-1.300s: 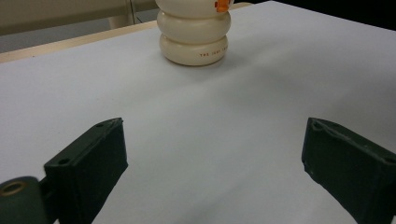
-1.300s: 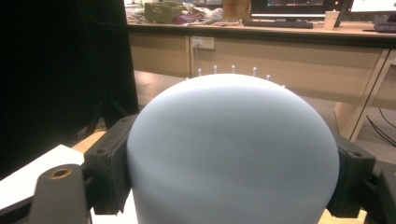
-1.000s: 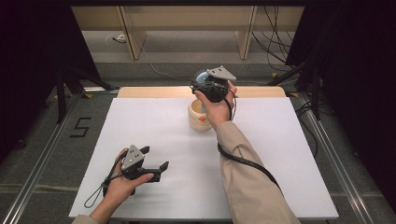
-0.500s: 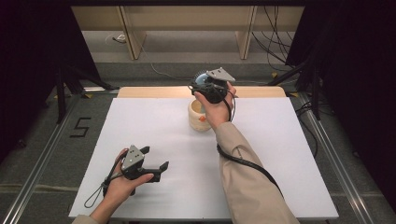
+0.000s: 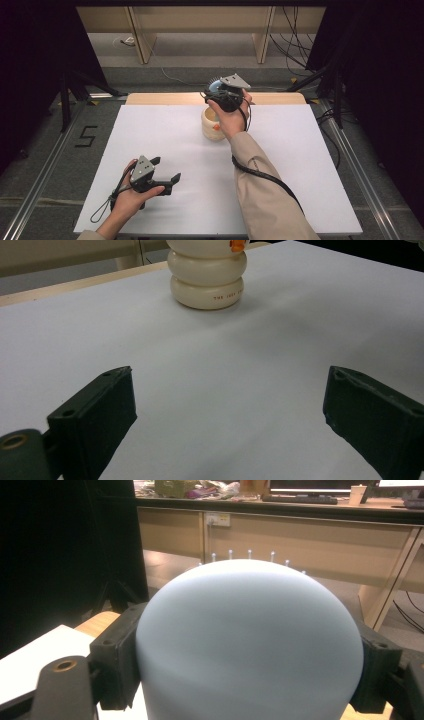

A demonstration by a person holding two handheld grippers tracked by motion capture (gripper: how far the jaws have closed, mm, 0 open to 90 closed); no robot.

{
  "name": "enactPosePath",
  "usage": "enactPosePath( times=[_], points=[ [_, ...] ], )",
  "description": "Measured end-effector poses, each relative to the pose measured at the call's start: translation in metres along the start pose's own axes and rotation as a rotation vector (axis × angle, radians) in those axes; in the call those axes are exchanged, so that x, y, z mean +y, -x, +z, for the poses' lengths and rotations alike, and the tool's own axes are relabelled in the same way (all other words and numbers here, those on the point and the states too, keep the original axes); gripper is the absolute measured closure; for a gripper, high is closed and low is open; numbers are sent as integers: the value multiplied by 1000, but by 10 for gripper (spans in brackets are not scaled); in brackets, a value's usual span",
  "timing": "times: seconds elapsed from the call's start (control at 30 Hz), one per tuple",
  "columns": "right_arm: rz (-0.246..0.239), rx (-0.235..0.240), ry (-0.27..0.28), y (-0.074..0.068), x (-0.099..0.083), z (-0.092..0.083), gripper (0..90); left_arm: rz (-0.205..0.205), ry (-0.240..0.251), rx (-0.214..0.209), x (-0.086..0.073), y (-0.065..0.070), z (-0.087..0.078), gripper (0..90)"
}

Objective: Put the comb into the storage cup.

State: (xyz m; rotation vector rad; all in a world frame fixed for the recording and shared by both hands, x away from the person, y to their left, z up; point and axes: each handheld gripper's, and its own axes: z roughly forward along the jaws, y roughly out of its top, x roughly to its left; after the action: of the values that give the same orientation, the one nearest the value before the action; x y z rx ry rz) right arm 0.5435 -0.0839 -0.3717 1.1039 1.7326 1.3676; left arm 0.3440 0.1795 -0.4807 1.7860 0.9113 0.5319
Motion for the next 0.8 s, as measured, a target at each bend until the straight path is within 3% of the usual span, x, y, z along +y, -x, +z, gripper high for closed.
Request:
enactPosePath(
  times=[0.43, 0.8],
  points=[
    [1, -2, -11, 0, -10, 1, 210, -1, -4, -2, 0, 0, 0, 63],
    [-31, 3, 10, -6, -15, -8, 208, -2, -3, -3, 0, 1, 0, 63]
  ],
)
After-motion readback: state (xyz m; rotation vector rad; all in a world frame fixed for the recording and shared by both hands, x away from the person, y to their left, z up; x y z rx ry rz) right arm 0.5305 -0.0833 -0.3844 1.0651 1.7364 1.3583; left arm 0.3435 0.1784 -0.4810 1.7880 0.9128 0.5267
